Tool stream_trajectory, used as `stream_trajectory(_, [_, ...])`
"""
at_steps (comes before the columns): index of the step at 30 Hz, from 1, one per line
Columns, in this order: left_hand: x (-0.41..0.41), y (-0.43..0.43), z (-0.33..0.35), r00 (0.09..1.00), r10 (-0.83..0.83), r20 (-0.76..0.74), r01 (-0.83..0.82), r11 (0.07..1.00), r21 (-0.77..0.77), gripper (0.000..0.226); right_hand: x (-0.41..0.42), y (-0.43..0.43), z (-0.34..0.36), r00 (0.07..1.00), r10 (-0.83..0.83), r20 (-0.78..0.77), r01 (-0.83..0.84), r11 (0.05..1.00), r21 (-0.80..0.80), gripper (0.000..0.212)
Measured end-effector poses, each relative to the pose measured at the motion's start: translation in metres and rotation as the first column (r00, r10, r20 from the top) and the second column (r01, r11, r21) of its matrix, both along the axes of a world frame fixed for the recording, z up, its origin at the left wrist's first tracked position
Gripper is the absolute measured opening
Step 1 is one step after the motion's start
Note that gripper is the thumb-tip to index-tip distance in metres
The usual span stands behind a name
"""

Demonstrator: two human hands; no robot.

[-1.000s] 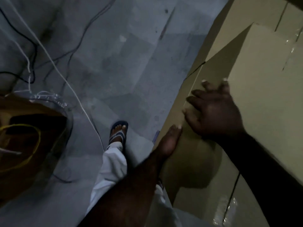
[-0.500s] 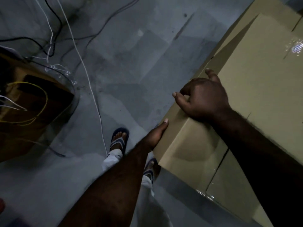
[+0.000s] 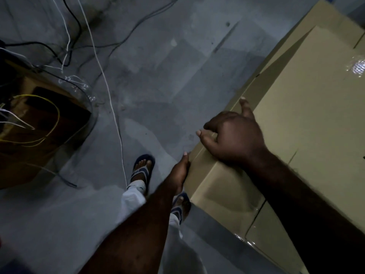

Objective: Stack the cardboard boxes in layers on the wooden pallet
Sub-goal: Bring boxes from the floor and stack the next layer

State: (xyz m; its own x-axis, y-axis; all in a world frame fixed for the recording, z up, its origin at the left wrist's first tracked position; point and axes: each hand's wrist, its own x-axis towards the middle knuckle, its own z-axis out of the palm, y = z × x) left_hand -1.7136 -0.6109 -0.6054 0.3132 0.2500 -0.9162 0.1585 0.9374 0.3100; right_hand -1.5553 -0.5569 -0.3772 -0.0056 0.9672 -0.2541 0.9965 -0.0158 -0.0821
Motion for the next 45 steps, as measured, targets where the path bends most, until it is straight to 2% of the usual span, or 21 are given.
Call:
stream_trajectory(5, [-0.003,0.0,0.013,0.997,0.031,0.071,-0.032,0.999,0.014,0.114,-0.003,-0.003,-0.005,1.0,-0.025,0.011,0.024,0.999,0.041,0.062])
stream_trajectory(8, [-0.005,0.003,0.019,0.996,-0.025,0.081,0.022,0.999,0.037,0.107,-0.003,-0.003,-0.006,1.0,-0.023,0.003,0.023,0.998,0.061,0.059])
stream_trajectory(11, [-0.002,0.011,0.042,0.977,-0.205,0.056,0.2,0.976,0.085,0.089,-0.003,-0.005,-0.007,1.0,-0.013,0.016,0.012,0.998,0.063,0.057])
stream_trajectory(15, [0.007,0.029,0.106,0.929,-0.36,0.088,0.333,0.915,0.229,0.048,-0.004,-0.007,-0.006,0.999,-0.035,-0.007,0.035,0.995,0.09,0.05])
stream_trajectory(17, [0.009,0.032,0.143,0.924,-0.358,0.133,0.303,0.898,0.319,0.041,-0.004,-0.007,-0.005,0.998,-0.052,-0.029,0.055,0.992,0.114,0.047])
stream_trajectory(21, [0.001,0.019,0.193,0.912,-0.283,0.297,0.154,0.907,0.393,0.037,-0.001,-0.006,-0.006,0.993,-0.073,-0.094,0.088,0.983,0.163,0.038])
stream_trajectory(22, [-0.002,0.014,0.199,0.905,-0.326,0.275,0.177,0.874,0.452,0.04,-0.001,-0.008,-0.007,0.99,-0.081,-0.112,0.1,0.98,0.174,0.036])
stream_trajectory(24, [-0.008,0.004,0.203,0.896,-0.432,0.103,0.289,0.743,0.604,0.048,-0.001,-0.009,-0.008,0.987,-0.091,-0.13,0.116,0.974,0.196,0.033])
stream_trajectory(25, [-0.008,0.001,0.204,0.891,-0.454,0.001,0.344,0.675,0.653,0.05,-0.001,-0.009,-0.009,0.988,-0.088,-0.124,0.112,0.973,0.203,0.033])
stream_trajectory(27, [-0.006,0.002,0.213,0.862,-0.496,-0.106,0.416,0.571,0.707,0.054,-0.003,-0.01,-0.005,0.99,-0.103,-0.099,0.121,0.973,0.198,0.035])
stream_trajectory(30, [0.003,0.02,0.229,0.817,-0.54,-0.201,0.502,0.496,0.708,0.052,-0.009,-0.01,0.004,0.97,-0.235,-0.065,0.243,0.959,0.148,0.041])
stream_trajectory(33, [0.016,0.045,0.25,0.752,-0.561,-0.346,0.606,0.382,0.698,0.04,-0.011,-0.014,0.017,0.935,-0.351,-0.05,0.351,0.936,-0.019,0.045])
stream_trajectory(35, [0.023,0.064,0.26,0.664,-0.602,-0.443,0.697,0.286,0.657,0.04,-0.008,-0.012,0.026,0.916,-0.388,-0.099,0.381,0.921,-0.081,0.046])
stream_trajectory(37, [0.027,0.086,0.275,0.556,-0.65,-0.518,0.764,0.153,0.627,0.046,-0.002,-0.009,0.044,0.879,-0.447,-0.165,0.437,0.895,-0.094,0.05])
stream_trajectory(40, [0.027,0.119,0.313,0.441,-0.652,-0.617,0.785,-0.054,0.618,0.052,0.0,-0.003,0.08,0.801,-0.561,-0.208,0.555,0.827,-0.09,0.055])
stream_trajectory(42, [0.024,0.139,0.345,0.403,-0.644,-0.65,0.779,-0.132,0.613,0.055,-0.004,-0.001,0.108,0.716,-0.65,-0.254,0.65,0.754,-0.098,0.063])
stream_trajectory(45, [0.015,0.168,0.387,0.375,-0.643,-0.668,0.766,-0.191,0.614,0.057,-0.016,0.009,0.14,0.616,-0.715,-0.33,0.731,0.675,-0.097,0.057])
